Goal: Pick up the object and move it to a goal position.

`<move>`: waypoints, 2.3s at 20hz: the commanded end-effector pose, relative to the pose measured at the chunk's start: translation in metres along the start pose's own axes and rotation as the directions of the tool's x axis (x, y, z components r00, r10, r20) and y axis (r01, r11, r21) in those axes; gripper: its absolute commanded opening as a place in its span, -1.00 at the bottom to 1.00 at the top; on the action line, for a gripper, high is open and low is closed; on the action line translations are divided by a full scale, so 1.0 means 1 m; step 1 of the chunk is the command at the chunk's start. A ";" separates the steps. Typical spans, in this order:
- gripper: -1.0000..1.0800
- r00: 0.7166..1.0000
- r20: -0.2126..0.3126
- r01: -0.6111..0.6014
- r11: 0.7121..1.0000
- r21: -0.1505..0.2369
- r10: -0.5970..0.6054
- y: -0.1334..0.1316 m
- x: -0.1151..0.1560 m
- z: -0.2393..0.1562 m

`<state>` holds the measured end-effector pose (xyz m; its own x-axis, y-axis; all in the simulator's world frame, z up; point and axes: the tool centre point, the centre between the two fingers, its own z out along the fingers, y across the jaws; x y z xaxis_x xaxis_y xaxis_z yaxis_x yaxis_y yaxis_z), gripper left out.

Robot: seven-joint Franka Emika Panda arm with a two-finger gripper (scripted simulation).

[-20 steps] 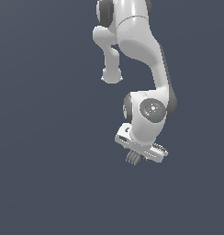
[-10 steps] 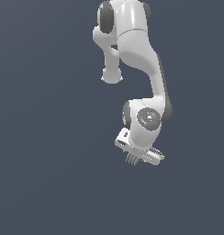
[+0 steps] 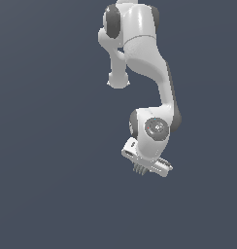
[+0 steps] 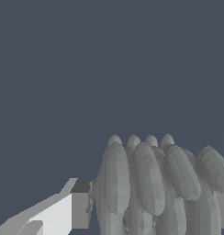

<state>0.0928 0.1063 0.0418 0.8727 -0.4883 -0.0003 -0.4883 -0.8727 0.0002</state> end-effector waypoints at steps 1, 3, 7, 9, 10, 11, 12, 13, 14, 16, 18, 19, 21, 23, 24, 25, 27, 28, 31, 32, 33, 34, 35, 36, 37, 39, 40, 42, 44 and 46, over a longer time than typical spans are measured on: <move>-1.00 1.000 0.000 0.000 1.000 0.000 0.000 0.000 0.000 0.000; -1.00 1.000 0.000 0.000 1.000 0.000 0.000 0.000 0.000 0.000; -1.00 1.000 0.000 0.000 1.000 0.000 0.000 0.000 0.000 0.000; -1.00 1.000 0.000 0.000 1.000 0.000 0.000 0.000 0.000 0.000; -1.00 1.000 0.000 0.000 1.000 0.000 0.000 0.000 0.000 -0.001; -1.00 1.000 0.000 0.000 1.000 0.000 0.000 0.001 0.000 -0.002; -1.00 1.000 0.000 0.000 1.000 0.000 0.000 0.002 0.000 -0.004; -1.00 1.000 0.000 0.000 1.000 0.000 0.000 0.003 0.000 -0.006; -1.00 1.000 0.000 0.000 1.000 0.000 0.000 0.004 0.001 -0.009; -1.00 1.000 0.000 0.000 1.000 0.000 0.000 0.007 0.001 -0.016; -1.00 1.000 0.000 0.000 1.000 0.000 0.000 0.011 0.002 -0.025; -1.00 1.000 0.000 0.000 1.000 0.000 0.000 0.013 0.002 -0.030; -1.00 1.000 0.000 0.000 1.000 0.000 0.000 0.019 0.003 -0.043; -1.00 1.000 0.000 0.000 1.000 0.000 0.000 0.026 0.004 -0.058; -1.00 1.000 0.000 0.000 1.000 0.001 0.000 0.030 0.004 -0.066; -1.00 1.000 0.000 0.000 1.000 0.001 0.000 0.034 0.005 -0.076; -1.00 1.000 0.000 0.000 1.000 0.001 0.000 0.043 0.006 -0.096; -1.00 1.000 0.000 0.000 1.000 0.001 0.000 0.048 0.007 -0.107; -1.00 1.000 0.001 -0.001 1.000 0.001 0.001 0.063 0.009 -0.140; -1.00 1.000 0.001 -0.001 1.000 0.001 0.001 0.067 0.010 -0.151; -1.00 1.000 0.001 -0.001 1.000 0.001 0.001 0.072 0.011 -0.162; -1.00 1.000 0.001 -0.001 1.000 0.001 0.001 0.077 0.012 -0.173; -1.00 1.000 0.001 -0.001 1.000 0.001 0.001 0.082 0.013 -0.185; -1.00 1.000 0.001 -0.001 1.000 0.001 0.001 0.087 0.013 -0.196; -1.00 1.000 0.001 -0.001 1.000 0.001 0.001 0.092 0.014 -0.207; -1.00 1.000 0.001 -0.001 1.000 0.001 0.001 0.101 0.016 -0.229; -1.00 1.000 0.001 -0.001 1.000 0.001 0.001 0.106 0.017 -0.240; -1.00 1.000 0.001 -0.001 1.000 0.001 0.001 0.115 0.018 -0.262; -1.00 1.000 0.001 -0.001 1.000 0.001 0.001 0.124 0.020 -0.283; -1.00 1.000 0.001 -0.001 1.000 0.001 0.001 0.134 0.022 -0.305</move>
<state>0.0499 -0.0143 0.3300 0.8723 -0.4890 -0.0001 -0.4890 -0.8723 -0.0012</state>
